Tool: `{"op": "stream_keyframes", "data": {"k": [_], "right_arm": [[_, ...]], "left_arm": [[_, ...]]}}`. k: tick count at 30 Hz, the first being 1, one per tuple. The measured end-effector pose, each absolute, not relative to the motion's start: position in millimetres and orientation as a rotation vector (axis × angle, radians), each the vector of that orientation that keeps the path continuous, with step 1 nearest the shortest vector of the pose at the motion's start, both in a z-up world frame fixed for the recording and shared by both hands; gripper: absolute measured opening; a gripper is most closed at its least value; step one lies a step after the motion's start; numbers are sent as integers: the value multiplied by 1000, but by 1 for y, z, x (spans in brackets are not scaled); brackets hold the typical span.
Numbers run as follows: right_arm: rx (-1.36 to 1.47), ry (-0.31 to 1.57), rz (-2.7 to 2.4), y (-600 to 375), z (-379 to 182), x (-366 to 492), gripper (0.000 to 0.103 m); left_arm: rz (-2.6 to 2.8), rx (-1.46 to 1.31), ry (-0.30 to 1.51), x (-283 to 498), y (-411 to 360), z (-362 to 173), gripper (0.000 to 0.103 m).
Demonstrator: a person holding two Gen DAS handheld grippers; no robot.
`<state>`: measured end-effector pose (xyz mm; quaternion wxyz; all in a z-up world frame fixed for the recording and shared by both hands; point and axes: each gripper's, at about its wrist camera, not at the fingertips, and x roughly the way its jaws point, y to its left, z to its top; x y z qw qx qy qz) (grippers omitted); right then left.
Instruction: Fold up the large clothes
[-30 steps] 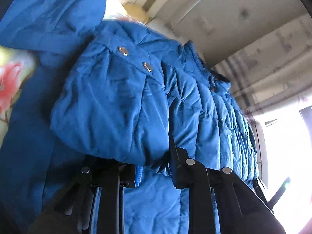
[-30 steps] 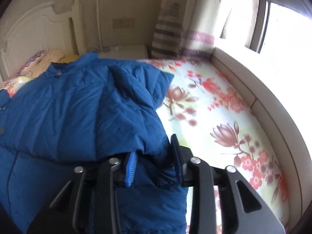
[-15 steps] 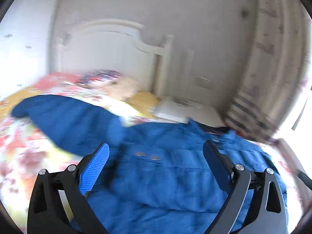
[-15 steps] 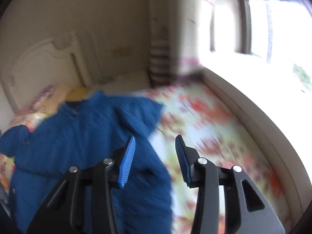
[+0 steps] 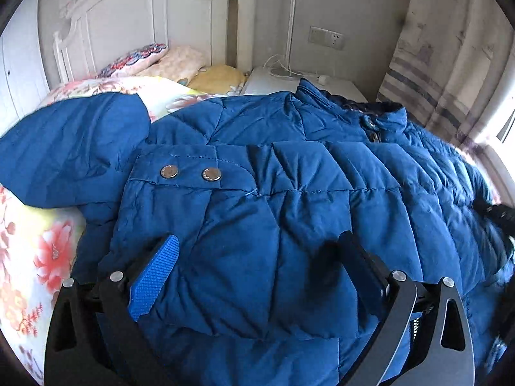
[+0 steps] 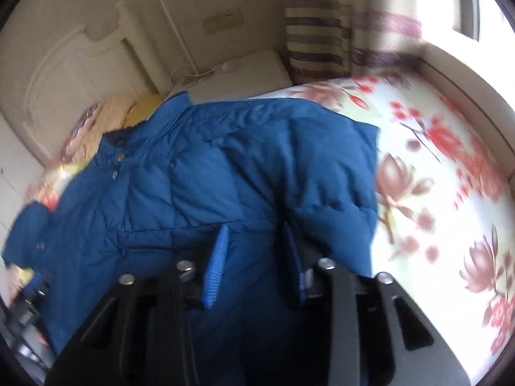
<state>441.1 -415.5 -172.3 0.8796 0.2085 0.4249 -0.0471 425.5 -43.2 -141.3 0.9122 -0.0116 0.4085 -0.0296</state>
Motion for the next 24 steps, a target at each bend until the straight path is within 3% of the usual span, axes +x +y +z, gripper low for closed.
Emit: {"op": "stream_keyframes", "data": {"k": [7,12,17,21,24], "right_arm": [[410,781,-101,-420,-143,446,36],[206,852,-179,-400,-145,498,53],[328,948,-183,-426,-164,502,55],[275,859,-186,-392,-132,460,59],[150,807,-48,-336,-127,434,71]], "left_arm": [[-69,-47,841,429,-44,-142,95],[-76,-59,838,429,-42,-142,96],[-85,-51,846,431,-44,-142,99],[-73,-31,856,432,-47,-143,99],[-71,-25,858,433,-48,-143,99]]}}
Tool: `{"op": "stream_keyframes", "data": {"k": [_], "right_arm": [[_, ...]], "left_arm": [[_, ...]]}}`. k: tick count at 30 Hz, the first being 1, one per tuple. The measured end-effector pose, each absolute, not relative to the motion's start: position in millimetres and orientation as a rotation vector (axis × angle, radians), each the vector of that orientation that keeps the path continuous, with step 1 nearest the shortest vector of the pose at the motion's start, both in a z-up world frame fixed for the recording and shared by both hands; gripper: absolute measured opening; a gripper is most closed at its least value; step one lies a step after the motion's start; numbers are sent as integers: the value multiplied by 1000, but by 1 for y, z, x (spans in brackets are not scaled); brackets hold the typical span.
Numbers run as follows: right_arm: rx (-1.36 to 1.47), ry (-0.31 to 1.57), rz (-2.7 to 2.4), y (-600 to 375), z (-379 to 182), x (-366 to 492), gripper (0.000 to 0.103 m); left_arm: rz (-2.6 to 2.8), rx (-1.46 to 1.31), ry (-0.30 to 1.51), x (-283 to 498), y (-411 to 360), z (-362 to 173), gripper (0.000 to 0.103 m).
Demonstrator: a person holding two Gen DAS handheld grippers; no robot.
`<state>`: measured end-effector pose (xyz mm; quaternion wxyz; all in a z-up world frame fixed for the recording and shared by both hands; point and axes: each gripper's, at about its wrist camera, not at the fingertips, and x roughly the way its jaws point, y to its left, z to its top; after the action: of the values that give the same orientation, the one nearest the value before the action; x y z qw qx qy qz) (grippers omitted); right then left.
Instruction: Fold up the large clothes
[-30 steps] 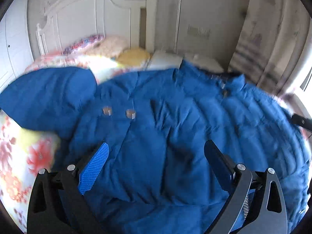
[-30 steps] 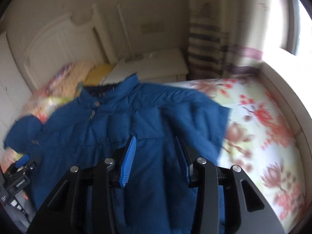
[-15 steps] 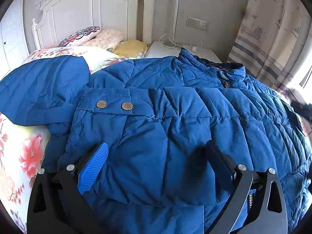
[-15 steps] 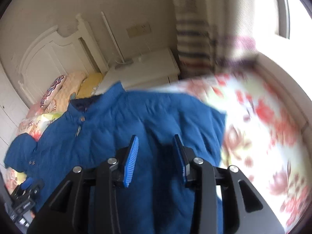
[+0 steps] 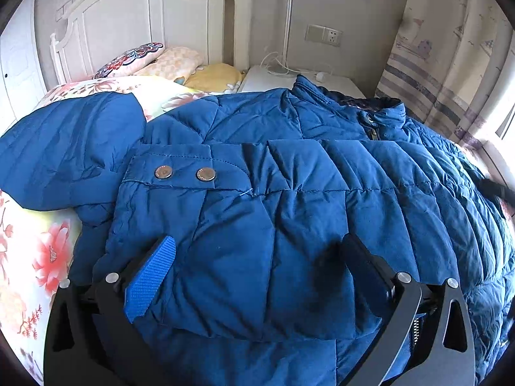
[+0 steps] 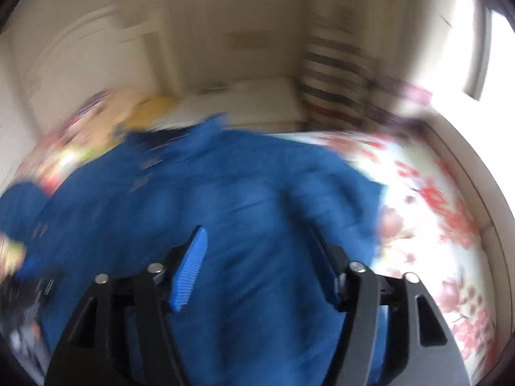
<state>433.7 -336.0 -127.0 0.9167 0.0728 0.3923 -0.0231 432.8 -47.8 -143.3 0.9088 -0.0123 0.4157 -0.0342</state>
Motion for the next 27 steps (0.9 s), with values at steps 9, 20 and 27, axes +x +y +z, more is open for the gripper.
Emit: {"op": "stream_keyframes", "data": {"k": [9,20,27], "right_arm": [[100,827,-59,-287,-119,411,80],[90,888,-17,-267,-158,406,89],[106,878,-7,-272,-160,407,90]], "left_arm": [[-113,-160,803,426,-26,-134,99],[161,-962,569,368,256,-104,99],[278,-1251,514,391,399,-129,96]]}}
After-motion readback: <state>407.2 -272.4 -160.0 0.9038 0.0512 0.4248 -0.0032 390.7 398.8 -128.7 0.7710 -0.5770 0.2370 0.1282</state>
